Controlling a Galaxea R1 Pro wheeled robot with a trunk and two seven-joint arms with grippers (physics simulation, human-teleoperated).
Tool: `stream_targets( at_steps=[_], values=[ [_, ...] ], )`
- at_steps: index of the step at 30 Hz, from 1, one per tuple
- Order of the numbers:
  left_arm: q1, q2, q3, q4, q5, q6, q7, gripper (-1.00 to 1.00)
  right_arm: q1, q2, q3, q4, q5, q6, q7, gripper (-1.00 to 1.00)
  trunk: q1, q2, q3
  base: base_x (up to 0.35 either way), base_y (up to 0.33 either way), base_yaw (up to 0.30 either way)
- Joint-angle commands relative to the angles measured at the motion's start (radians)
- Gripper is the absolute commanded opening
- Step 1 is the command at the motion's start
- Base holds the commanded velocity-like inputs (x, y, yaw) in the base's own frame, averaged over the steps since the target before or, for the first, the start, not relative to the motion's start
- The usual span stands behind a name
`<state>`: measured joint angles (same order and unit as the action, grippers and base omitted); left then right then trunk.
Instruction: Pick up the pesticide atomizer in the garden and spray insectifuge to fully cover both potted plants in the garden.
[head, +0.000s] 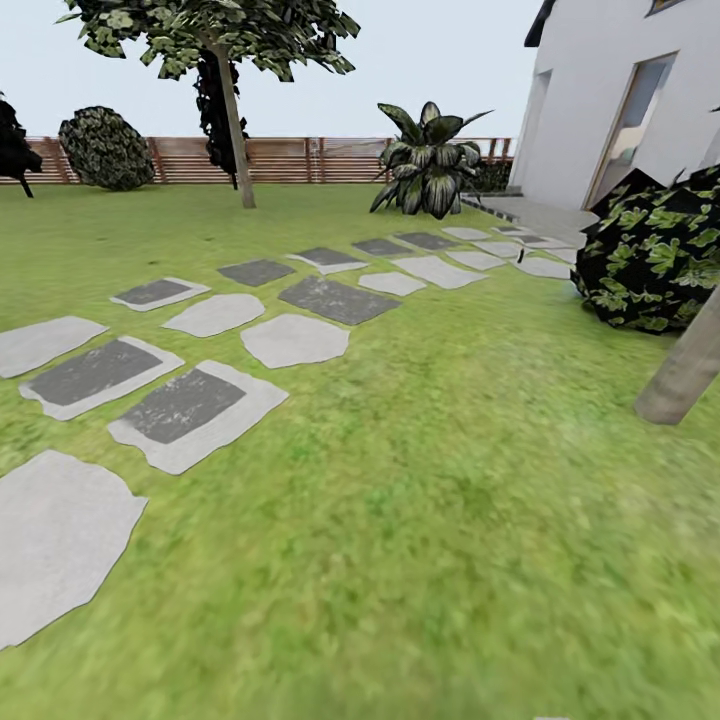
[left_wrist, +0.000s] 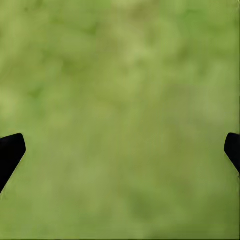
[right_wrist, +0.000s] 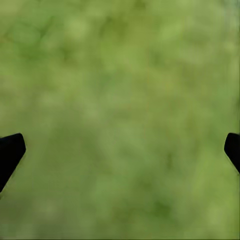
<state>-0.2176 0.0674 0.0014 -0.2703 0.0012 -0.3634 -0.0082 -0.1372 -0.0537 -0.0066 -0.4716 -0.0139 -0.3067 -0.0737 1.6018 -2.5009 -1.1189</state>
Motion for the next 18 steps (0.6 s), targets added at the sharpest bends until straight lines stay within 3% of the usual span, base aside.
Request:
stream_targets(
  at_steps=[1, 18],
  values=[
    [0.0, 0.0, 0.0, 0.001, 0.0, -0.004, -0.001, 1.0, 0.0, 0.0, 0.0, 0.001, -0.001, -0.003, -0.001, 1.0, 0.0, 0.0, 0.001, 0.338, 0.0, 0.0],
    [0.0, 0.002, 0.0, 0.002, -0.003, -0.005, -0.001, 1.0, 0.0, 0.0, 0.002, 0.001, -0.001, -0.003, -0.001, 1.0, 0.0, 0.0, 0.014, 0.338, 0.0, 0.0]
  ],
)
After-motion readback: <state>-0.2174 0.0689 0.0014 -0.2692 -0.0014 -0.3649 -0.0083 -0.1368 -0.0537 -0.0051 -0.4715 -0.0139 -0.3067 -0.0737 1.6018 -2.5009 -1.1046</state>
